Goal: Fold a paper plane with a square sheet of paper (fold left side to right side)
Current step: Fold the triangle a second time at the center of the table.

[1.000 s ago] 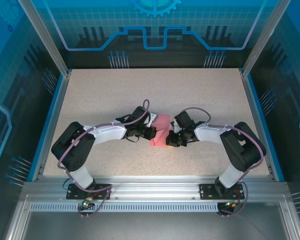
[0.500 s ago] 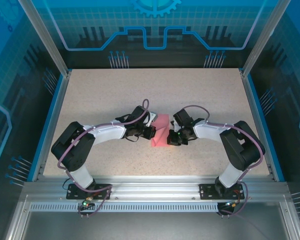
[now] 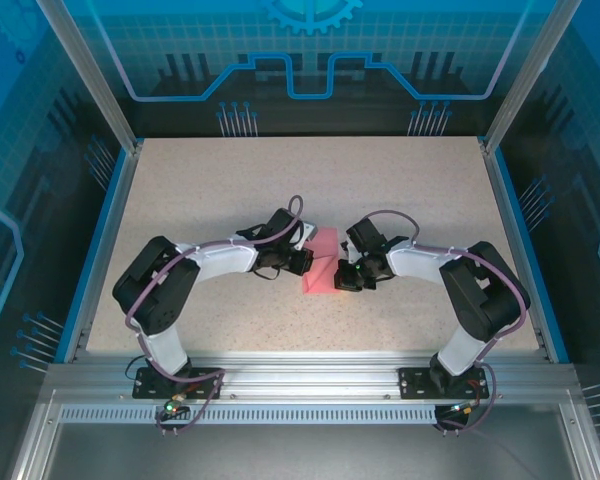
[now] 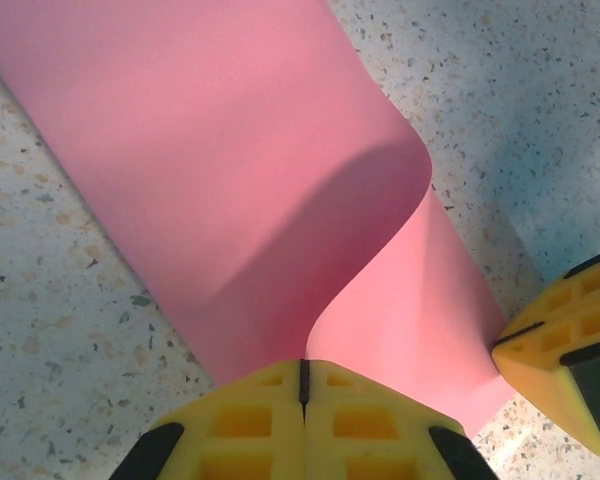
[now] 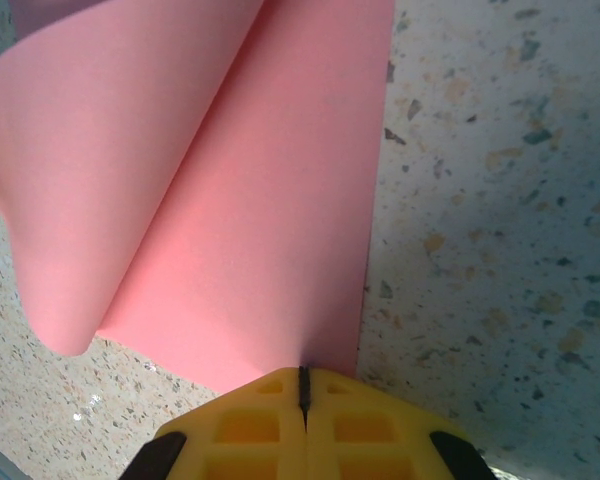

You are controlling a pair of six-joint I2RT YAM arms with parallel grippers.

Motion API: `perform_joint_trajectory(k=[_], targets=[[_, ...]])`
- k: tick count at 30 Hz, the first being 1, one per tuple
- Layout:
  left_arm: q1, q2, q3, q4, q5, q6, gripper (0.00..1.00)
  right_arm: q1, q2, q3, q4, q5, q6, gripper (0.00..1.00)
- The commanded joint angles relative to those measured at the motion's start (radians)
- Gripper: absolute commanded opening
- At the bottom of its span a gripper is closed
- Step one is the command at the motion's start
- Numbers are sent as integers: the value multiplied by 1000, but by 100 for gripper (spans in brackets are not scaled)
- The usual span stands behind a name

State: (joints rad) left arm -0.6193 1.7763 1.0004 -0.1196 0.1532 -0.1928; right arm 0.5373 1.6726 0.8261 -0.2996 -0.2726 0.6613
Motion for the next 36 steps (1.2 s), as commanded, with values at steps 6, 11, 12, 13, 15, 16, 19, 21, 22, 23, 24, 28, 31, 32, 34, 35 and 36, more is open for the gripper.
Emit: perform_joint_trajectory(k=[6, 11, 12, 13, 15, 16, 19, 21, 22, 23, 24, 28, 31, 32, 34, 35, 36], targets=[[11, 47, 43, -21, -23, 37, 0, 8, 28, 1, -68, 23, -16, 0], [13, 62, 52, -23, -32, 39, 0, 8, 29, 5, -72, 20, -17, 0], [13, 65, 53, -24, -35, 39, 0, 9, 30, 5, -73, 20, -18, 0], [13, 66, 54, -23, -37, 39, 0, 9, 29, 4, -74, 22, -19, 0], [13, 70, 54, -22, -37, 38, 0, 9, 32, 5, -76, 21, -20, 0], [13, 70, 55, -20, -36, 37, 0, 9, 31, 6, -78, 24, -19, 0], [12, 75, 58, -18, -39, 38, 0, 9, 31, 5, -82, 24, -21, 0], [13, 79, 60, -20, -39, 38, 0, 9, 33, 5, -84, 26, -23, 0], [12, 79, 61, -21, -41, 36, 0, 8, 33, 5, -84, 26, -23, 0], [13, 81, 64, -23, -42, 38, 0, 9, 32, 4, -84, 26, -23, 0], [13, 83, 64, -24, -44, 39, 0, 9, 33, 5, -84, 26, -23, 0], [13, 82, 57, -19, -56, 40, 0, 8, 33, 5, -85, 24, -23, 0], [12, 82, 57, -15, -59, 38, 0, 9, 38, 6, -87, 24, -24, 0], [12, 82, 58, -14, -60, 39, 0, 8, 38, 6, -86, 24, -24, 0], [13, 81, 55, -13, -67, 39, 0, 8, 39, 6, -88, 24, -25, 0], [13, 79, 55, -13, -71, 38, 0, 9, 38, 6, -90, 27, -25, 0], [14, 78, 55, -13, -73, 37, 0, 9, 38, 6, -90, 26, -25, 0]])
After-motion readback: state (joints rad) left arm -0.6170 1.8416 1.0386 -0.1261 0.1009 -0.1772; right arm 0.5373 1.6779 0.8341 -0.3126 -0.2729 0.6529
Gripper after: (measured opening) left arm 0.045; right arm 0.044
